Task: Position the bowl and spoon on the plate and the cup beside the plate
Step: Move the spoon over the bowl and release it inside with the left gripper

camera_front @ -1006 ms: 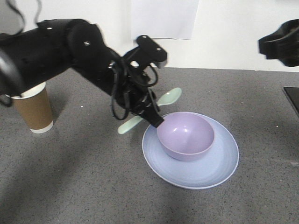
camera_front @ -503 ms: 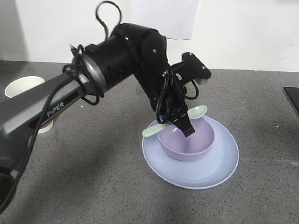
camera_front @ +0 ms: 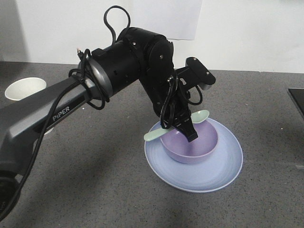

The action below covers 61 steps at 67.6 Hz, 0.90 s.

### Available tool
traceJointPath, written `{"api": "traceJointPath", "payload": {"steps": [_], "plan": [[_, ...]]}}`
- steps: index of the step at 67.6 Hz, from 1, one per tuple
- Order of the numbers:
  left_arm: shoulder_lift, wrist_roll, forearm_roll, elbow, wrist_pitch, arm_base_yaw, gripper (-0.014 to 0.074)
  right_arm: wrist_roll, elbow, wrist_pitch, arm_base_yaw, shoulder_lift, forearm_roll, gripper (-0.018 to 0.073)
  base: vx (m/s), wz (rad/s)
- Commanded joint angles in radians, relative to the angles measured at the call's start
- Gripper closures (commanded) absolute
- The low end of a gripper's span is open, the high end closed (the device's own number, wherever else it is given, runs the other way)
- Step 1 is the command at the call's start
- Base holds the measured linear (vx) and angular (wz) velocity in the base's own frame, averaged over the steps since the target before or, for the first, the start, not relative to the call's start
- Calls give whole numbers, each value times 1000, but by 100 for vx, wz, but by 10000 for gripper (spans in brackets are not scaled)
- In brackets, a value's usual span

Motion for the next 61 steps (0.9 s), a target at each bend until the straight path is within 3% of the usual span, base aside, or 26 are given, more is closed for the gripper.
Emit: {"api": "traceJointPath", "payload": {"steps": [1, 25, 49, 54, 61], "plan": [[-58, -11, -10, -33, 4, -4, 449, 0, -24, -79, -2, -7, -19, 160, 0, 0], [-58, -14, -28, -33, 4, -4, 332, 1, -24, -78, -2, -7, -14, 160, 0, 0], [-94, -39, -6, -37, -52, -3, 324, 1, -24, -91, -2, -7, -14, 160, 0, 0], [-127, -55, 29, -37, -84, -3, 324, 1, -24, -100, -2, -7, -14, 160, 0, 0], [-180, -118, 150, -37, -112, -2, 324, 1, -24, -110, -2, -7, -14, 160, 0, 0]]}}
